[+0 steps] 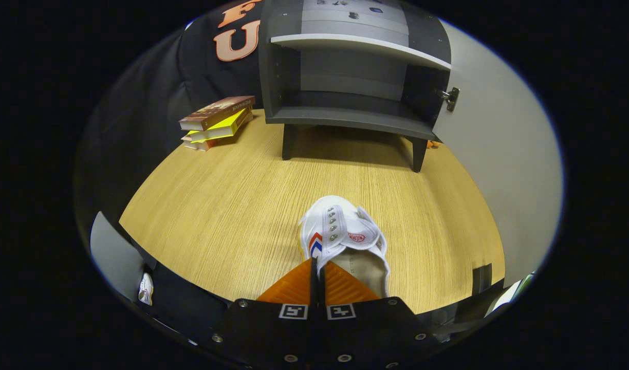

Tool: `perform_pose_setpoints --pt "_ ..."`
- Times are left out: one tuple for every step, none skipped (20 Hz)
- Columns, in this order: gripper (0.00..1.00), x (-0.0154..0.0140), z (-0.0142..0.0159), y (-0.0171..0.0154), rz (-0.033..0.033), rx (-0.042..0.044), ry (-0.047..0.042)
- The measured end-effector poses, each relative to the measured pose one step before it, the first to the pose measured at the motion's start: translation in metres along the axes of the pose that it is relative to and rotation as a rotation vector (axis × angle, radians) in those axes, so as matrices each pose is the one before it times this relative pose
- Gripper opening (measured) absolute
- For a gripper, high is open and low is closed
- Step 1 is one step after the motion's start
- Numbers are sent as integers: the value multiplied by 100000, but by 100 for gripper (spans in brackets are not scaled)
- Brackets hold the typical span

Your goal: Open the shoe cabinet door, grab the shoes and put them into the shoe cabinet, then close the shoe cabinet door.

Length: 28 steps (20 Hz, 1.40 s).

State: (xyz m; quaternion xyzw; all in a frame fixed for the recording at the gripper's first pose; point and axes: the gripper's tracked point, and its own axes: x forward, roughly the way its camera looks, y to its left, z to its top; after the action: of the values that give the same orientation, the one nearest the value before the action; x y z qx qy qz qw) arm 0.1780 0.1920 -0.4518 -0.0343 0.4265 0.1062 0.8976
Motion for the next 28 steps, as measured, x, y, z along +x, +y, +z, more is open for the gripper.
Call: perform_pose_setpoints --pt "0 -464 82 21 765 -424 -498" --pt "0 -646 112 -232 -206 -414 -1078" --pt "0 -414 396 -148 248 474 -1082" --pt "0 -724 274 -135 -71 390 -1298" --pt "0 -515 433 -190 -63 -486 -588" --pt "0 -570 361 -357 -505 -1165 -985" --pt "0 -354 759 -209 -787 -713 -1528" --pt "0 -481 890 -111 128 -31 -1077" --pt "0 -364 1277 -377 -919 991 -2832" --pt "0 -516 1163 -61 -113 85 -1449" --pt "0 -382 1422 -187 -183 -624 -2533" --pt "0 -517 1410 -359 -618 -1590 -2307" --pt "0 -273 1619 -323 -772 -1535 -2182" --pt "0 -372 1526 -318 -371 -295 -2181" --pt "0 -251 1791 -251 -856 235 -2771" --pt "0 -185 1767 -197 -190 -25 -1866" --pt "0 -64 1803 -209 -437 420 -2869" --pt "0 -86 1624 -303 -774 -587 -1592" --pt "0 150 1937 -124 -94 -213 -2586" --pt "0 33 1808 -304 -651 -193 -2799" --pt "0 282 1476 -81 -179 -1018 -1119" --pt "0 267 1619 -216 -241 -115 -2981" --pt "0 451 1322 -78 -550 -1283 -1397" --pt "0 383 1374 -161 -111 -1064 -1418" --pt "0 185 1339 -54 -93 36 -1827" --pt "0 552 1172 0 331 -152 -814" --pt "0 -290 944 480 1123 305 -478" --pt "0 36 539 153 643 -351 -274"
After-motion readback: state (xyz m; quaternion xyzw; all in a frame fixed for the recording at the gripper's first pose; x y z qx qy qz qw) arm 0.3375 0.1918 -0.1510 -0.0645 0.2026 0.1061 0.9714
